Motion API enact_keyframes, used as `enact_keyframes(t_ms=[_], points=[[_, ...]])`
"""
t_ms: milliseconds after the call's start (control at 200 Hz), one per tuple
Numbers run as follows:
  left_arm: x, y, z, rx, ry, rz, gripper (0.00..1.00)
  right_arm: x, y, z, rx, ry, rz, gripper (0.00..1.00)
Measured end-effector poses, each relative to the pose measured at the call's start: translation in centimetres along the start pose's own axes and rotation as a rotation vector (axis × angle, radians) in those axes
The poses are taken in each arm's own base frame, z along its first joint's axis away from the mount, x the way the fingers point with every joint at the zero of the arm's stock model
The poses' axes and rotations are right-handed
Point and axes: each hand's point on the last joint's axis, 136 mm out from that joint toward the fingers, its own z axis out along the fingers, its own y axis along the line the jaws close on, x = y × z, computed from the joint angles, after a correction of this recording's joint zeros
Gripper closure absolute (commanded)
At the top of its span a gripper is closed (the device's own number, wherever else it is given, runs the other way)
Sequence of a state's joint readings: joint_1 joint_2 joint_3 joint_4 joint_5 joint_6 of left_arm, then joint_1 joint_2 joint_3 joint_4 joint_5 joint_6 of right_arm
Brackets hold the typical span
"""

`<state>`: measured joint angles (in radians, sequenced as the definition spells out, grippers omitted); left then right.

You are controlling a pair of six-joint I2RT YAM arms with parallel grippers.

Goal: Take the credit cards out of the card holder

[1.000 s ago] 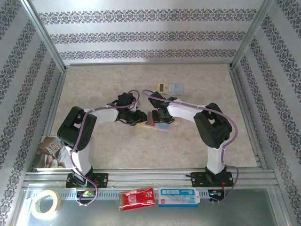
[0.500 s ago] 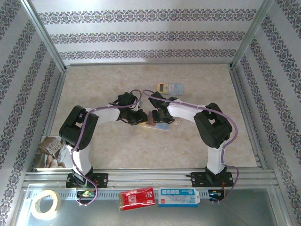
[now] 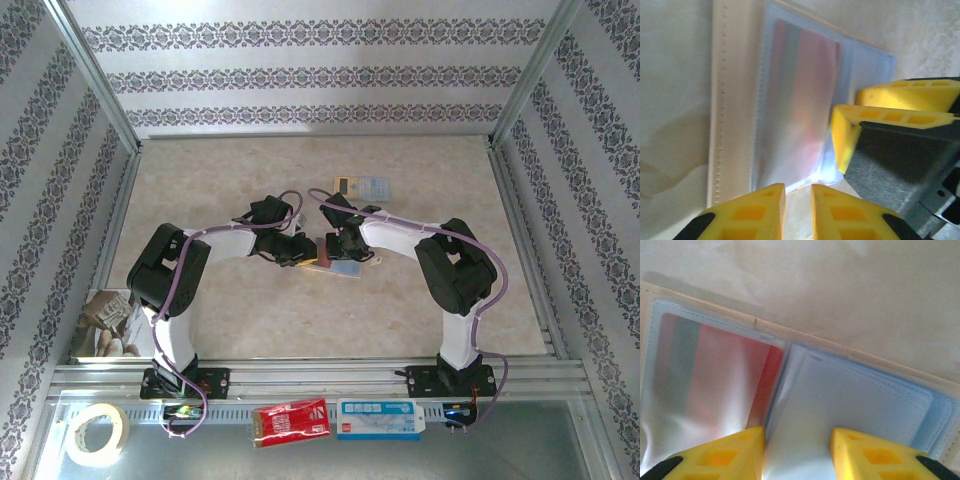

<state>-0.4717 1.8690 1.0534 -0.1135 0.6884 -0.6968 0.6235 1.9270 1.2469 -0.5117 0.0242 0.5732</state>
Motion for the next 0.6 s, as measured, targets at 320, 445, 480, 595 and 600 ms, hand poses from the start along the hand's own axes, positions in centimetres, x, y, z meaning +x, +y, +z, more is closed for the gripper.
enact_keyframes(t_ms=[320,445,480,595,600], points=[[-0.4,0.4,-0.1,-0.027,-0.017,0.004,0.69,0.0,0.0,0.0,-0.015,-0.002,0.011,0.58],[-0.6,1.5,-0.3,-0.095,-0.033,0.003,0.67,0.0,0.0,0.0,-0.016,-0.002,0.011,0.58],[-0.6,1.6,-0.3,-0.103,-0.034,0.006,0.66,0.0,0.0,0.0,-0.016,-0.002,0.011,0.58],[-0.5,2.0,-0.3,-0.124,-0.033,0.005,0.66,0.0,0.0,0.0,-0.016,-0.002,0.011,0.58],[-0.5,2.0,-0.3,-0.124,-0.033,0.004,0.66,0.0,0.0,0.0,-0.016,-0.002,0.011,0.58]])
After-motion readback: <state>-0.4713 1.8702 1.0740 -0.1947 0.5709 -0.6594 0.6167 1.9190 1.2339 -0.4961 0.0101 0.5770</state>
